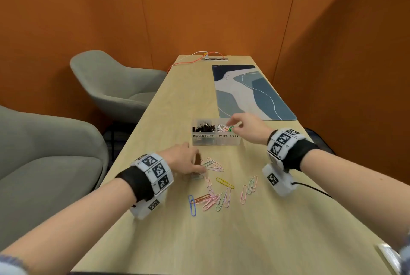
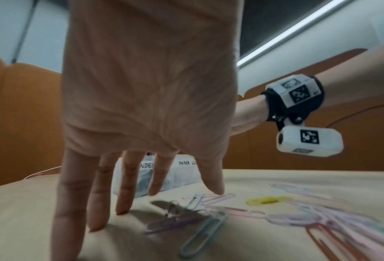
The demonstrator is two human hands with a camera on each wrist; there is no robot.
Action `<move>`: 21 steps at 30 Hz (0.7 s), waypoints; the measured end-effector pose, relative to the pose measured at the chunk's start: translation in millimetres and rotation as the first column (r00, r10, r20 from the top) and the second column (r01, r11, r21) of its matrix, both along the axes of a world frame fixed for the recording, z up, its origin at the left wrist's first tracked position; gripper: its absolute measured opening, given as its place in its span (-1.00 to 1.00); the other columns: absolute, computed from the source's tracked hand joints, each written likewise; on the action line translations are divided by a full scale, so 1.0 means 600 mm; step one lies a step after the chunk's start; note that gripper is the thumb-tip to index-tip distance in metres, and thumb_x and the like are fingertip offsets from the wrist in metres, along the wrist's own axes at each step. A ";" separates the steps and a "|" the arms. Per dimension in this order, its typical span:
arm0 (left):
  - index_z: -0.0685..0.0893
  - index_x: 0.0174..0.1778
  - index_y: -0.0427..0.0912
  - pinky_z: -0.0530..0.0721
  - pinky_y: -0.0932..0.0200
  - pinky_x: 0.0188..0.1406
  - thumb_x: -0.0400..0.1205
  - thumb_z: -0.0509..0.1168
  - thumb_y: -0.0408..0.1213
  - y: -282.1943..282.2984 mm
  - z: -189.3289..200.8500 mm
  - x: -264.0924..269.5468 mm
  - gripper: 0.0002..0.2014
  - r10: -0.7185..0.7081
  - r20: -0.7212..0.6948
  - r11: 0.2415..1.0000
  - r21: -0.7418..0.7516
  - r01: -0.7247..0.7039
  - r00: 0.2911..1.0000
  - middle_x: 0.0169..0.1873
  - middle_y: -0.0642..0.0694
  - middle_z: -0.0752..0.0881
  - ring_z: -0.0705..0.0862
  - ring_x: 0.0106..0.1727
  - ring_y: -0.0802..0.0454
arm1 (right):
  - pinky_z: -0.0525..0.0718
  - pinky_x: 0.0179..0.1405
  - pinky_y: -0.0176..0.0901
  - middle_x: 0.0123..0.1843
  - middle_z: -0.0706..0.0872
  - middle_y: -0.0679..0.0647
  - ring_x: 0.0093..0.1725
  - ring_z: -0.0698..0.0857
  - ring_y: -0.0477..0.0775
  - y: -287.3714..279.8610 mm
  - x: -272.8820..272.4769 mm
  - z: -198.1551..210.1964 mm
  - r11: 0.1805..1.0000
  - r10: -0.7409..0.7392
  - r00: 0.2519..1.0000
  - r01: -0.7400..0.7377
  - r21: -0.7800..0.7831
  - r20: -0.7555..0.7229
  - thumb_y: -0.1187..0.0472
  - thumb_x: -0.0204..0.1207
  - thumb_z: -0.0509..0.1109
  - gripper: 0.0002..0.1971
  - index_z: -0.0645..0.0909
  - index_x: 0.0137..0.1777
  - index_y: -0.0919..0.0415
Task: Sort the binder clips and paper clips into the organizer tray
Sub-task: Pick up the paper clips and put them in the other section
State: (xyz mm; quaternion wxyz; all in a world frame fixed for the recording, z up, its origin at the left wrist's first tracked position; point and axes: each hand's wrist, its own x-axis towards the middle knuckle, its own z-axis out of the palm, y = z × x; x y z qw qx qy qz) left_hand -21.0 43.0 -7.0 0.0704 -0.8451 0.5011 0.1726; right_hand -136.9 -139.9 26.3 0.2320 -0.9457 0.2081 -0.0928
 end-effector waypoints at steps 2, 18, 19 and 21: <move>0.32 0.53 0.03 0.56 -0.05 0.31 0.48 0.28 0.30 -0.009 -0.003 -0.009 -0.25 -0.090 0.027 0.995 0.036 0.089 0.996 0.34 -0.19 0.49 0.54 0.30 -0.20 | 0.48 0.12 -0.24 0.32 0.67 0.09 0.12 0.61 0.00 0.016 -0.033 -0.002 0.994 0.095 0.987 -0.101 -0.039 -0.131 0.34 0.56 0.20 -0.69 0.65 0.22 0.15; 0.69 0.27 -0.06 0.61 0.16 0.12 0.54 0.39 -0.28 -0.044 0.004 -0.019 -0.65 -0.297 0.124 0.942 -0.126 0.312 0.947 0.16 -0.06 0.76 0.69 0.17 -0.03 | 0.50 -0.06 -0.09 0.13 0.66 0.16 0.13 0.64 0.20 0.079 -0.140 -0.052 0.840 0.280 0.819 -0.462 -0.286 -0.501 0.36 0.57 0.20 -0.70 0.63 0.22 0.17; 0.71 0.22 -0.08 0.62 0.15 0.07 0.55 0.38 -0.28 -0.045 0.003 -0.019 -0.69 -0.298 0.137 0.941 -0.125 0.315 0.945 0.12 -0.07 0.77 0.70 0.15 -0.04 | 0.45 -0.14 -0.07 0.10 0.64 0.20 0.09 0.64 0.24 0.084 -0.134 -0.052 0.811 0.264 0.805 -0.483 -0.330 -0.531 0.39 0.57 0.18 -0.75 0.62 0.16 0.24; 0.72 0.12 -0.12 0.55 0.17 -0.06 0.56 0.37 -0.29 -0.047 0.000 -0.017 -0.78 -0.301 0.173 0.936 -0.137 0.325 0.938 0.05 -0.09 0.78 0.70 0.12 -0.07 | 0.37 -0.18 -0.04 0.10 0.63 0.26 0.09 0.63 0.30 0.093 -0.124 -0.053 0.742 0.233 0.776 -0.531 -0.408 -0.586 0.43 0.58 0.14 -0.80 0.56 0.09 0.33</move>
